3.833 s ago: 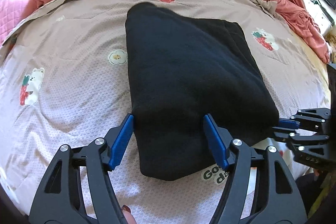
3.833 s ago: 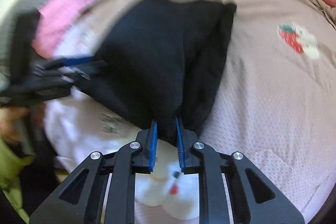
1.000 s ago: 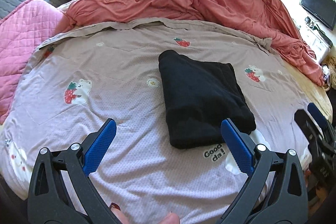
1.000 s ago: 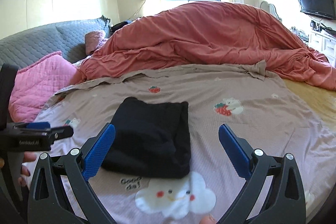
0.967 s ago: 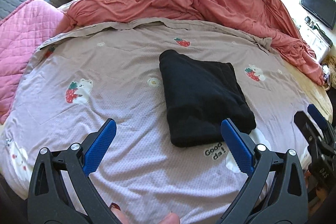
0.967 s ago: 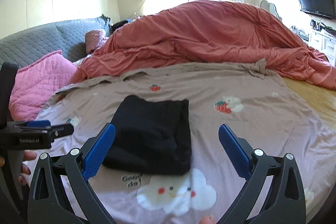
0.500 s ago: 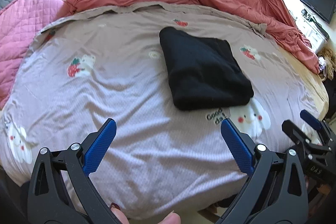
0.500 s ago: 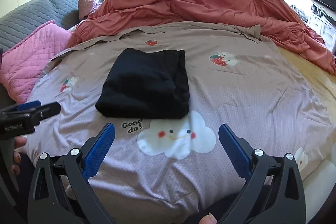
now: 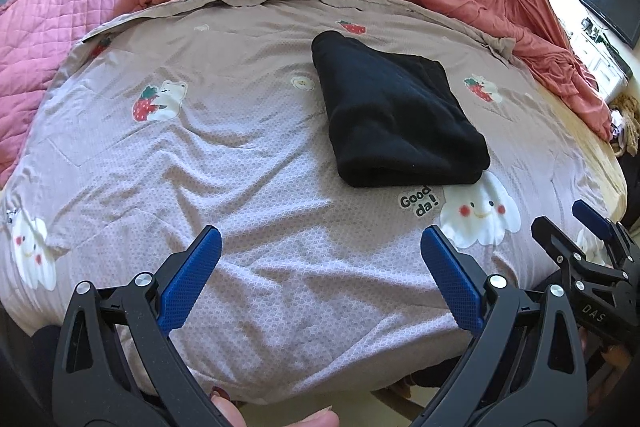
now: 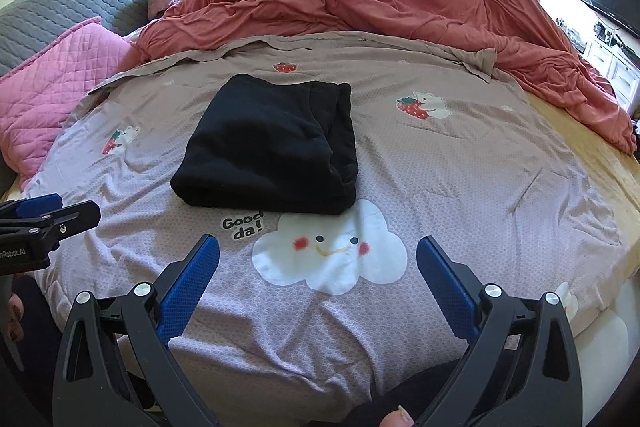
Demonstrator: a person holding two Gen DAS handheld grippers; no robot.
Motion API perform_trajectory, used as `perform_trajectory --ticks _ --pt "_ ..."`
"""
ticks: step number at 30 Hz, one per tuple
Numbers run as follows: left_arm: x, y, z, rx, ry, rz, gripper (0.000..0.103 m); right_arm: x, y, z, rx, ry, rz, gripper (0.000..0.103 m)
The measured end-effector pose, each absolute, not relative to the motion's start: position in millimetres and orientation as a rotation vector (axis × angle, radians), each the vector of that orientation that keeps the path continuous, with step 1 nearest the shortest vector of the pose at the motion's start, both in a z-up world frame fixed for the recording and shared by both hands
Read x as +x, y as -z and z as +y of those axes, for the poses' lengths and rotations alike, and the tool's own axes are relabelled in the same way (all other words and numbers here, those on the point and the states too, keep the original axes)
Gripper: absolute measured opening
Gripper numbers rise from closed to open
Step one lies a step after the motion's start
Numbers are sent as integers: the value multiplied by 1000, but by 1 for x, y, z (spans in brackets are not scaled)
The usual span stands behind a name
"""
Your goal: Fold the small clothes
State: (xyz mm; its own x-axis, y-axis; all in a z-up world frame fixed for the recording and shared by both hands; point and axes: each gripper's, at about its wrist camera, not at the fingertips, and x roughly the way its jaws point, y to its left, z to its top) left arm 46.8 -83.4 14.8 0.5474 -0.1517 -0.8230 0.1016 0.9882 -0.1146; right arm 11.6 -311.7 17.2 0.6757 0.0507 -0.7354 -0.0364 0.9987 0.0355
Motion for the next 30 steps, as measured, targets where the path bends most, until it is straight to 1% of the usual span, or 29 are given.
perform_trajectory --ticks 30 --pt "46 -14 -81 -27 120 989 93 12 -16 -316 13 -39 814 98"
